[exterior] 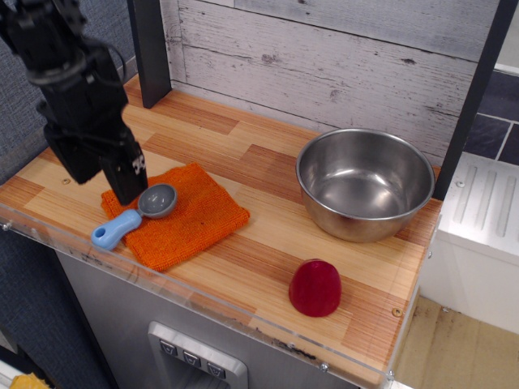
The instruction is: Place the blue spoon behind the orange towel
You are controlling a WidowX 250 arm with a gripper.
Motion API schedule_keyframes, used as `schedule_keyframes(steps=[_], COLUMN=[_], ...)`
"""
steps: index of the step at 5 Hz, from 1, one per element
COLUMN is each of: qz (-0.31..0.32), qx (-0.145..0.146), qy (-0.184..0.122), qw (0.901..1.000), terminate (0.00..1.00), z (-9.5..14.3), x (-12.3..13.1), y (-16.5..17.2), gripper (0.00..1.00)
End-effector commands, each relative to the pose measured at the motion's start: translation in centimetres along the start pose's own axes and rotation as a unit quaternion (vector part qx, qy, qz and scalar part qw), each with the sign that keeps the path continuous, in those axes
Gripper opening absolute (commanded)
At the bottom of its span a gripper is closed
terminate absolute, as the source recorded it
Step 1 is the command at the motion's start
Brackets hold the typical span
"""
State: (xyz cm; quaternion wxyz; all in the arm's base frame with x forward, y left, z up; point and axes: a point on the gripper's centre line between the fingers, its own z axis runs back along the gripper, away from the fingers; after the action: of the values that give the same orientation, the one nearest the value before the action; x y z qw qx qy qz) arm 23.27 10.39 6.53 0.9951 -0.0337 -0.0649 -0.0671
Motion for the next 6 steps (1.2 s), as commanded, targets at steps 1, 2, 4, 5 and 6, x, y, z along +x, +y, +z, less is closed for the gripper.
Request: schedule_keyframes(steps=[1,2,4,5,6], qz=[-0.019,-0.034,-0.047,-0.044,-0.048], qx=[0.025,0.031,0.032,0.034,0.031], qy=[-0.010,-0.014,0.009,0.017,0.016], qw=[0.9995,0.9988,0.9983,0.9983,0.9983], terminate=[0.00,0.00,0.00,0.00,0.00], z=[-2.1,-2.6,-4.6,-4.8,-4.5], x=[3.3,4.6,5.5,5.1,5.0], y=[-1.0,-2.2,-2.8,-2.5,-2.4], gripper=[1.00,1.00,1.00,1.00,0.00])
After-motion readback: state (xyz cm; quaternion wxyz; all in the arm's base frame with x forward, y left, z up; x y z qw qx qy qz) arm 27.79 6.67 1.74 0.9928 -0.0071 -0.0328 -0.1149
